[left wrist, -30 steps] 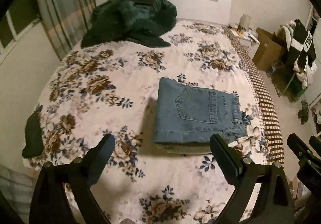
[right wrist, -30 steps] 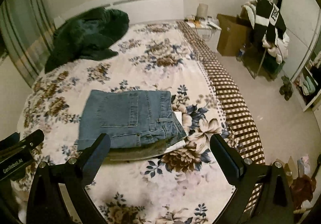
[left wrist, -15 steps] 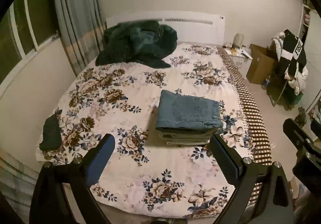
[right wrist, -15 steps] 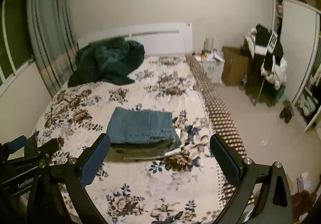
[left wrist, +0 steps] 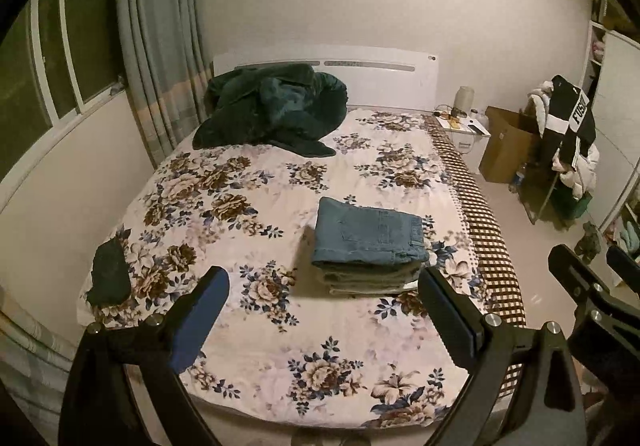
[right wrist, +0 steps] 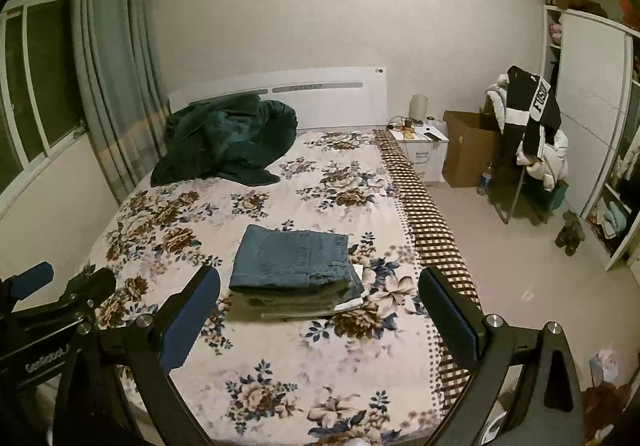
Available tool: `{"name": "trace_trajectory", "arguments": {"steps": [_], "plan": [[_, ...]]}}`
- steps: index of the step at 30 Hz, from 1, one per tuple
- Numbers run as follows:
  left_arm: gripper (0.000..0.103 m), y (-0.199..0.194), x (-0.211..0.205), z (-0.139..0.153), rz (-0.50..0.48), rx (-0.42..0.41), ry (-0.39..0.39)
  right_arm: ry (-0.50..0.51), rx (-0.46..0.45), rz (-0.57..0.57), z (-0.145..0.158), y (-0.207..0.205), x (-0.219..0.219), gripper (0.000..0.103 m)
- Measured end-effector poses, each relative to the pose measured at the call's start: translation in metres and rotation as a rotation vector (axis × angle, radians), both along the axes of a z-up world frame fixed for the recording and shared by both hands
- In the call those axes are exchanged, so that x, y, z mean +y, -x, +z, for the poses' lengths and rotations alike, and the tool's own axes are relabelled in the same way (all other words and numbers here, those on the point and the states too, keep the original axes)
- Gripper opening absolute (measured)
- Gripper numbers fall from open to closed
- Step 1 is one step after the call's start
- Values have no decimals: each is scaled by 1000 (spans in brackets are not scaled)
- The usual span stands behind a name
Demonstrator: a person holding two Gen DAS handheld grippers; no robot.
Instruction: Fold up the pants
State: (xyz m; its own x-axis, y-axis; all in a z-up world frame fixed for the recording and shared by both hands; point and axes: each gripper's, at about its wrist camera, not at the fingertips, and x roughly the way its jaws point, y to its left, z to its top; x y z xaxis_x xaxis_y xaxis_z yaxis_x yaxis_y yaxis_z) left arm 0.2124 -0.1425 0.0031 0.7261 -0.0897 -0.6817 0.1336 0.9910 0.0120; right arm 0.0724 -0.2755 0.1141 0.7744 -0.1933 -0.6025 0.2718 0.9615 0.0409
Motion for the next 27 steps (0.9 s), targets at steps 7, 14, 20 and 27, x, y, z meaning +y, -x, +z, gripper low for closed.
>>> {"name": "trace_trajectory", "arguments": {"steps": [7,14,20,27], "plan": [[102,3,3,-3,5,0,-5,-7,15,-25,1,1,-4,103],[102,10,7,2,20,-18,-7,-1,20,-26,-1,-1,-5,103],[102,12,9,4,30,-25,-12,-4,21,-19,-2,-4,-3,103],[102,12,12,8,35,-29,-15,-3,25,-21,-2,-5,0,103]]}}
